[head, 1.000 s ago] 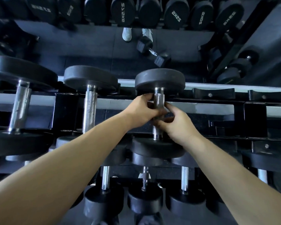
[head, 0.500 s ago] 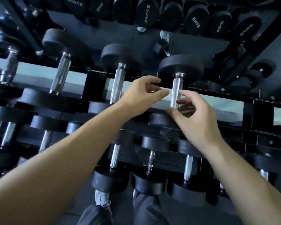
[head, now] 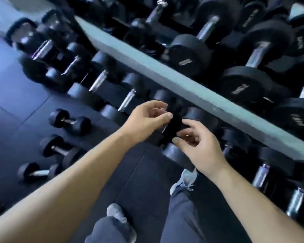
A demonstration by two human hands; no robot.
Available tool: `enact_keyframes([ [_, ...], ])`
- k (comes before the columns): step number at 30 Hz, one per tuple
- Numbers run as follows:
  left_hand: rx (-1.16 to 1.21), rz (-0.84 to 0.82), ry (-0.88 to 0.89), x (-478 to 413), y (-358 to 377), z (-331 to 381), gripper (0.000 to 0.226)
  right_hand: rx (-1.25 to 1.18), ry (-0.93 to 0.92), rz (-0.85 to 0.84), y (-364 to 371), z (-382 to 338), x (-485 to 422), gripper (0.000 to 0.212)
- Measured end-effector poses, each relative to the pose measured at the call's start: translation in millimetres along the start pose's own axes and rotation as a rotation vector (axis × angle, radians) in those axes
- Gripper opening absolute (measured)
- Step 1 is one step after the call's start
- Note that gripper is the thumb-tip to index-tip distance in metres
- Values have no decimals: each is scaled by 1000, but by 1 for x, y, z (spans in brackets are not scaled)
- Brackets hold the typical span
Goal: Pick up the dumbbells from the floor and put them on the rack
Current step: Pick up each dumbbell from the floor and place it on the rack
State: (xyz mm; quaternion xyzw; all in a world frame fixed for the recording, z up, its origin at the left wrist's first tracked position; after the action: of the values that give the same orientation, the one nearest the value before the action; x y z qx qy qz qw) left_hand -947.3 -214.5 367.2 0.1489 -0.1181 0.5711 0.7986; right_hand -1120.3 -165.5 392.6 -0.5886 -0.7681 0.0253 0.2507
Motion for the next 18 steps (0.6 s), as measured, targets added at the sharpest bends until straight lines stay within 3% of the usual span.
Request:
enact_keyframes([
  [5, 98, 283, -159, 118, -145, -116, 44, 39, 55, -241, 176, 3, -8, 47],
  [10, 235, 566, -275, 215, -253, -227, 25, 127, 81, -482, 336, 14, -23, 47],
  [18, 383, 801, -425, 264, -376, -369, 23, 250, 108, -732, 522, 61, -109, 46],
])
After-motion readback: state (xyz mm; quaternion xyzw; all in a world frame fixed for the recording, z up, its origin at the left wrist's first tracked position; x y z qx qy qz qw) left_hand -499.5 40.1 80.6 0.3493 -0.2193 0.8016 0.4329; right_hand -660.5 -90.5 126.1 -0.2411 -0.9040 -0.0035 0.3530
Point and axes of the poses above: each hand's wrist, its own x-axis away from the middle knuckle, its own y-axis out of the palm, z = x × y, the point moved 8 cm from there along -x, towards the middle knuckle, and after that the axes turned 8 degrees about -z, right-handed, at the moved point
